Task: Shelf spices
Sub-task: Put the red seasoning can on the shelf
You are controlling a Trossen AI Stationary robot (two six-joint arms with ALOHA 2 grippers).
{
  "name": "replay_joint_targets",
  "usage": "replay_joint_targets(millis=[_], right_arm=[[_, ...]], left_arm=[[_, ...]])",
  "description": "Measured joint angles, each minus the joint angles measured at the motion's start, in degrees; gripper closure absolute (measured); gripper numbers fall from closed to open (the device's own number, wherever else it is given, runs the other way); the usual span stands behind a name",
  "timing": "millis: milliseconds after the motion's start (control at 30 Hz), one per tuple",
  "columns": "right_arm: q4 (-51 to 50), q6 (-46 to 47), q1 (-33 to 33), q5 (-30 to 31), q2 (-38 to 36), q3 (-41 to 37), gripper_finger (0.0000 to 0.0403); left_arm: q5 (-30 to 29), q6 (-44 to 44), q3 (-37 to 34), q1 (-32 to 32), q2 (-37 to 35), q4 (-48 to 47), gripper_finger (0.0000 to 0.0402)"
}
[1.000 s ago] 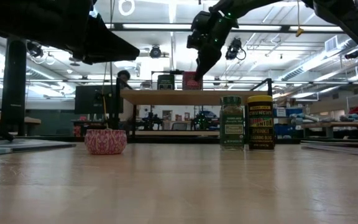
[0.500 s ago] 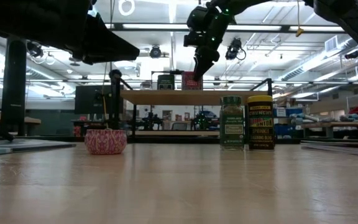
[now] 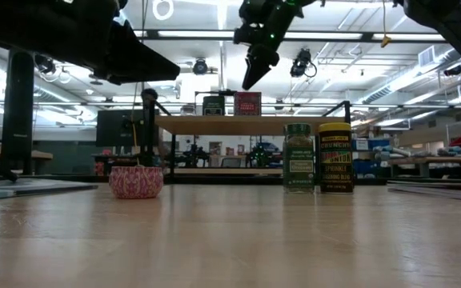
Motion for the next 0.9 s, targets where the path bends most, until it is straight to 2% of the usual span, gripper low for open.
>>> replay_joint_targets(millis=[300,433,600,833,900], right_arm=[[-0.62,1.42,3.65,3.1,0.0,5.35,0.012],[-1.83,2.84,4.96,3.01,-0.26,5.39,0.0139],[-2.81,5.1,5.15,2.04,-0.28,5.37,0.0213],[-5.1,5.39,5.24,1.59,-0.29,5.35,0.0379],[-6.24,5.09,5.24,1.24,-0.31,5.35,0.0392]], left_arm=[[0.18,-0.06,0.0,-0.04,0.0,-0.13,0.02],[0.18,-0.8,0.0,-0.03,0.0,-1.01,0.02],[0.18,-1.11,0.0,-0.04,0.0,-1.07,0.02],[0.18,-1.14,0.0,-0.02,0.0,-0.94,0.02],[0.18,-1.14,0.0,-0.02,0.0,-0.88,0.02]])
